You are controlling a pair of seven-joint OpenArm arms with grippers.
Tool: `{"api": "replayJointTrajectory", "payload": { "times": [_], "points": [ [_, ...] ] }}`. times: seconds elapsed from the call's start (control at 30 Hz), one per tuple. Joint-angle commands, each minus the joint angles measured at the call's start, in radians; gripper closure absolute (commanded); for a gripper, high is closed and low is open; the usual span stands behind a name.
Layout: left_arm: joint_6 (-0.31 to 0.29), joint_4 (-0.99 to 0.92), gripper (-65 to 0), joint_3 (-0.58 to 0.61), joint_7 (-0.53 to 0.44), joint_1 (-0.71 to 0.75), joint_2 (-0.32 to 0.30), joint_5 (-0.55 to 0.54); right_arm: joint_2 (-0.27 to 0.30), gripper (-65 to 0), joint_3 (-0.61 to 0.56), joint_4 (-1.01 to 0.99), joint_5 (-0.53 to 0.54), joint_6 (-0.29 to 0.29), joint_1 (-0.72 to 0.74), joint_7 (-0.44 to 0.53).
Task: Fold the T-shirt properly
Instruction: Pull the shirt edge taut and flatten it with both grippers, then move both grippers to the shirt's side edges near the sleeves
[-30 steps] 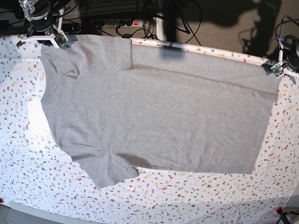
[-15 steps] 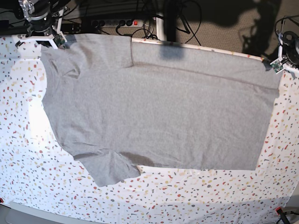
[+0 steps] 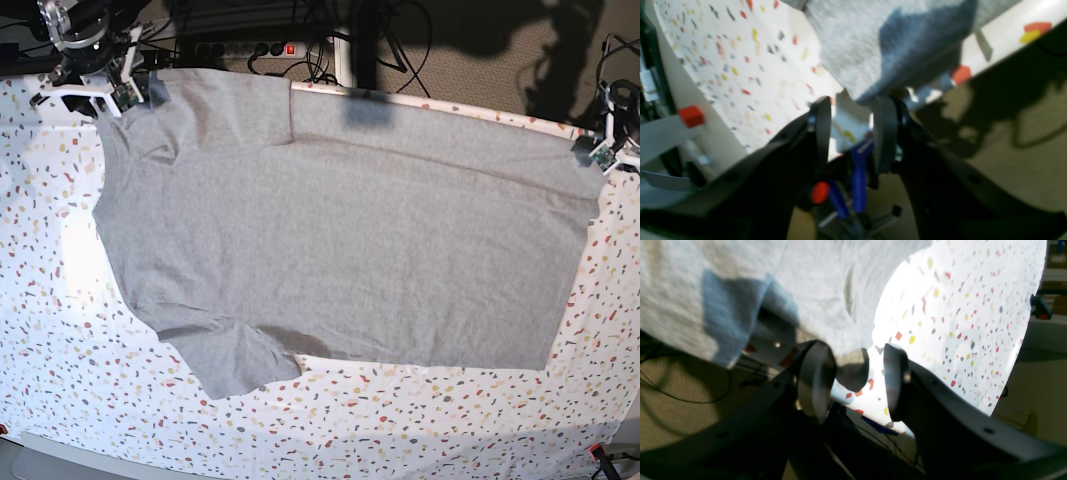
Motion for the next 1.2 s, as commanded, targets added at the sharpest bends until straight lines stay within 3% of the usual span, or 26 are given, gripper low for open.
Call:
{"api": "replayJointTrajectory", "payload": {
  "times": [0.0, 0.13, 0.27, 0.47, 0.7, 0.9, 1.1, 1.17],
  "points": [
    [0.014, 0.018, -20.7, -0.011, 0.007, -0.005, -0.036, 0.002, 0.013, -27.4, 0.010, 0.027, -0.013, -0.019, -0.002, 0.011],
    [0.026, 0.039, -20.7, -0.011, 0.006, -0.005, -0.082, -0.011, 0.013, -27.4, 0.033, 0.035, -0.013, -0.019, -0.002, 0.012],
    [0.109, 0.042, -20.7, -0.011, -0.024, -0.011, -0.134, -0.061, 0.013, -27.4, 0.093, 0.035, 0.005, -0.020, 0.000, 0.013],
    [0.145, 0.040, -20.7, -0.011, -0.074, -0.119, -0.130, -0.245, 0.013, -27.4, 0.187, 0.034, 0.268, -0.016, 0.052, 0.065],
    [0.134, -0.047, -20.7, -0.011, -0.102, -0.315, -0.053, -0.470, 0.002, -27.4, 0.192, -0.013, 0.424, 0.073, 0.196, 0.064],
    [0.019, -0.233, -20.7, -0.011, -0.149, -0.496, 0.061, -0.554, -0.047, -27.4, 0.191, -0.123, 0.508, 0.143, 0.388, 0.064],
    [-0.001, -0.481, -20.7, -0.010, -0.162, -0.719, 0.175, -0.599, -0.129, -27.4, 0.191, -0.304, 0.542, 0.254, 0.630, 0.017],
    [-0.052, -0.576, -20.7, -0.010, -0.168, -0.795, 0.204, -0.600, -0.126, -27.4, 0.189, -0.374, 0.596, 0.269, 0.703, -0.020]
  ]
}}
